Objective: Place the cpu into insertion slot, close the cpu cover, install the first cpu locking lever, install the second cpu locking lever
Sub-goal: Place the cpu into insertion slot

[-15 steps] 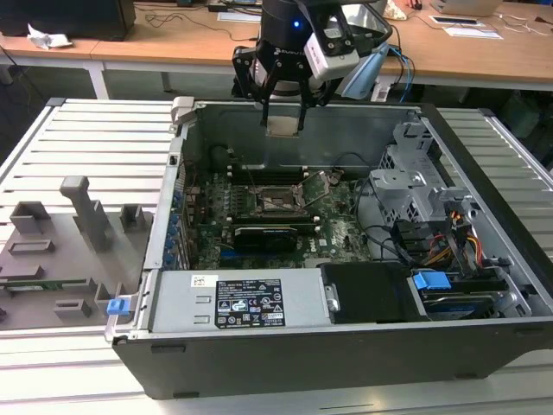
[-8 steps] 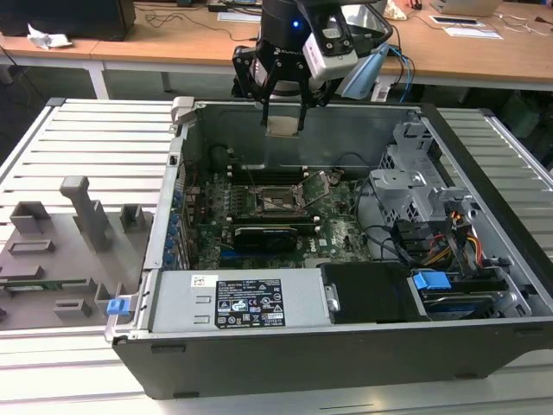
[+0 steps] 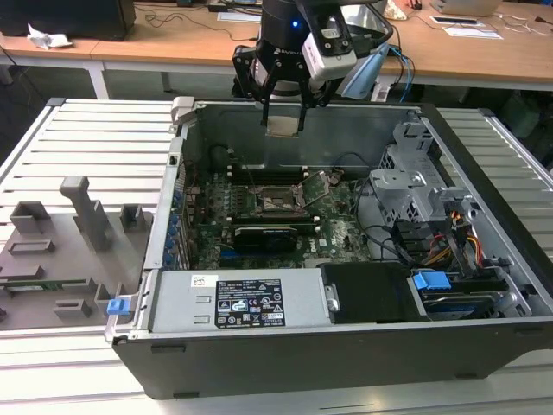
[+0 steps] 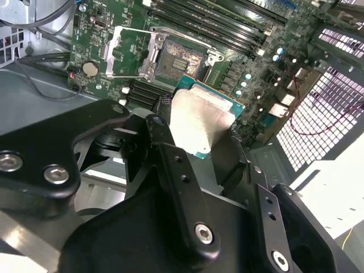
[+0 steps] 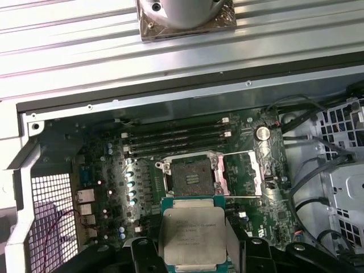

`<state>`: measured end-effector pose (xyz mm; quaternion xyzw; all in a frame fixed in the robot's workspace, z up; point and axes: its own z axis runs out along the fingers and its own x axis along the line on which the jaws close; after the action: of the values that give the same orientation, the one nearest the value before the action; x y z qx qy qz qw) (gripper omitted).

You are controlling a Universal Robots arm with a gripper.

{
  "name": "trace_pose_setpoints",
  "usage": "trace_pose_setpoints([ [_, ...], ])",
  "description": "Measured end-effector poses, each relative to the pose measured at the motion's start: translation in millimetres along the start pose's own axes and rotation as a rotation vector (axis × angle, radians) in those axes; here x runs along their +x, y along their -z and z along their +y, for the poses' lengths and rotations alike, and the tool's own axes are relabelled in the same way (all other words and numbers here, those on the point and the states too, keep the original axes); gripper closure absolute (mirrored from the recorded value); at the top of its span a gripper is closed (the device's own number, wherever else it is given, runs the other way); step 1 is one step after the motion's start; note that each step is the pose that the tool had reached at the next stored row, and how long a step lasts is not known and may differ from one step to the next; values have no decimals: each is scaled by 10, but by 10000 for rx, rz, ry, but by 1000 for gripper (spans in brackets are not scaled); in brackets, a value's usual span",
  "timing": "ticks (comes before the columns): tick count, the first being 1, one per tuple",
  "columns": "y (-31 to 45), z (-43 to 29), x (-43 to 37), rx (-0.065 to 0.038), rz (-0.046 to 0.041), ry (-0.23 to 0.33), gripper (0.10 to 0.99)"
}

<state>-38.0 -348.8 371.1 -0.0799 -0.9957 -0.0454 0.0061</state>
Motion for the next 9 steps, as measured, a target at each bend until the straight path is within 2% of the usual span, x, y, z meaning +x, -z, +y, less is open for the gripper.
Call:
trace_pose_setpoints([
  [9,0,0,0,-3,-21,-225,557],
])
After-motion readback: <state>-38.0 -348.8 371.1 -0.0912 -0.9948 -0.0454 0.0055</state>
